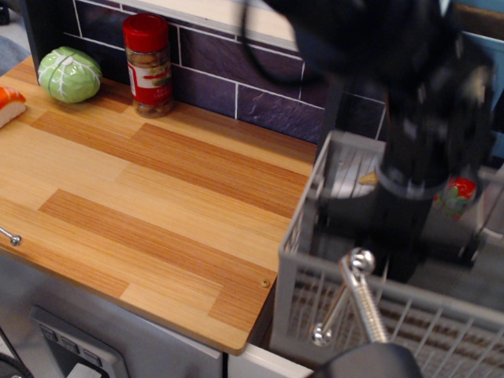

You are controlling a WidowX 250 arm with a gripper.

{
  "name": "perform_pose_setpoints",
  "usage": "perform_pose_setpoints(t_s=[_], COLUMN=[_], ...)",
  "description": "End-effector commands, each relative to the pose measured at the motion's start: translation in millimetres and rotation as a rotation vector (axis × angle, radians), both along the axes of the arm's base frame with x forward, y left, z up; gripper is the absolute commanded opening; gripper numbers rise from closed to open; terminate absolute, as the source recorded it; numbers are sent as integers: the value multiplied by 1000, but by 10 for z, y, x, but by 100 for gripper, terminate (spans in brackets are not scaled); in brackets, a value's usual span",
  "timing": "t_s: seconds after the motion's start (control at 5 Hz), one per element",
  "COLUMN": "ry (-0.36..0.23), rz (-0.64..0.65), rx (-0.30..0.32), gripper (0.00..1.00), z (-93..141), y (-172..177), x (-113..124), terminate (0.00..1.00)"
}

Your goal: Move drying rack out of sink

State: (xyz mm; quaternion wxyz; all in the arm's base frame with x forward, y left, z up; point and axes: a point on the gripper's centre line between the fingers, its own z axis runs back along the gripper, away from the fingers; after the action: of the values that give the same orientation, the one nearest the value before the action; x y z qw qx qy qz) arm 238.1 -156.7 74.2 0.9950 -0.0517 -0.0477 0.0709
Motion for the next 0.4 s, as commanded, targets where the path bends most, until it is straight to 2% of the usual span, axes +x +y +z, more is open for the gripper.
perform_pose_setpoints(t_s=[0.0, 0.2], ry=[-89, -88], rz=[-47, -51], rx=[-37, 53], gripper=[0, 0], z=[753, 707], y=[517, 879], x=[120, 22], terminate=[0, 0])
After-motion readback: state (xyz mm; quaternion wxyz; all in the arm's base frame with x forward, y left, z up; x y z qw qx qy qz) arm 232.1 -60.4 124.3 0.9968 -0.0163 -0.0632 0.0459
